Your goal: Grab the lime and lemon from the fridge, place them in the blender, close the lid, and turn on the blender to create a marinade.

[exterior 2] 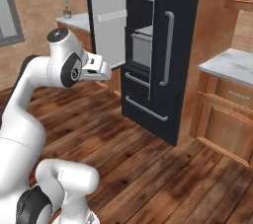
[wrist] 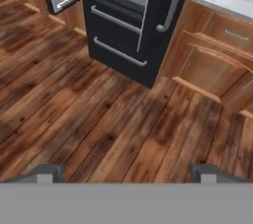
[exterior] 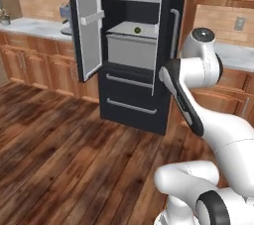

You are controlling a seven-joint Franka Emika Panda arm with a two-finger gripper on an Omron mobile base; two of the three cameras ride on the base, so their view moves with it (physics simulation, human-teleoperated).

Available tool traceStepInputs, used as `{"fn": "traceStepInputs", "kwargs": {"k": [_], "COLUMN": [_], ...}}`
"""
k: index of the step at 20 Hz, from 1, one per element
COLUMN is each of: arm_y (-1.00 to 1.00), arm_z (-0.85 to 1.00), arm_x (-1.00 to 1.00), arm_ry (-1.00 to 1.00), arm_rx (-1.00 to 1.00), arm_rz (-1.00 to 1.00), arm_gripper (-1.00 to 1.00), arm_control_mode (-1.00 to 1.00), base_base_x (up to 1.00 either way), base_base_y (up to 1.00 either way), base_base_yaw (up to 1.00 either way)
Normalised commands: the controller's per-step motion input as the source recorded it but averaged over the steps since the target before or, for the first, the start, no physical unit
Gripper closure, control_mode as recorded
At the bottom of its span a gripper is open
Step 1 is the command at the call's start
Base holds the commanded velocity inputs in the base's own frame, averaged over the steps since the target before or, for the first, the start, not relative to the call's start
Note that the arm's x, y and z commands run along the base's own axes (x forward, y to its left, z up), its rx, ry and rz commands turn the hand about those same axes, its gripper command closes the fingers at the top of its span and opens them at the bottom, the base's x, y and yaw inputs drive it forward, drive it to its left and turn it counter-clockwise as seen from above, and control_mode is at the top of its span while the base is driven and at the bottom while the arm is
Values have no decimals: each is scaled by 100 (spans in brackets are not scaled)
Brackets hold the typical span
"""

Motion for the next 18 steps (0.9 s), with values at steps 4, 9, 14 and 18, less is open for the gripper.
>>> {"fn": "traceStepInputs", "kwargs": {"k": [4, 9, 14, 18], "arm_y": [0, 0, 0, 0], "arm_z": [0, 0, 0, 0], "arm_x": [0, 0, 0, 0], "arm_ry": [0, 0, 0, 0], "arm_rx": [0, 0, 0, 0], "arm_rz": [0, 0, 0, 0], "arm_gripper": [-100, -100, -100, -100], "arm_control_mode": [100, 100, 100, 100], "base_base_x": [98, 96, 95, 91], "base_base_y": [83, 83, 77, 72], "base_base_yaw": [-33, -33, -33, -34]}}
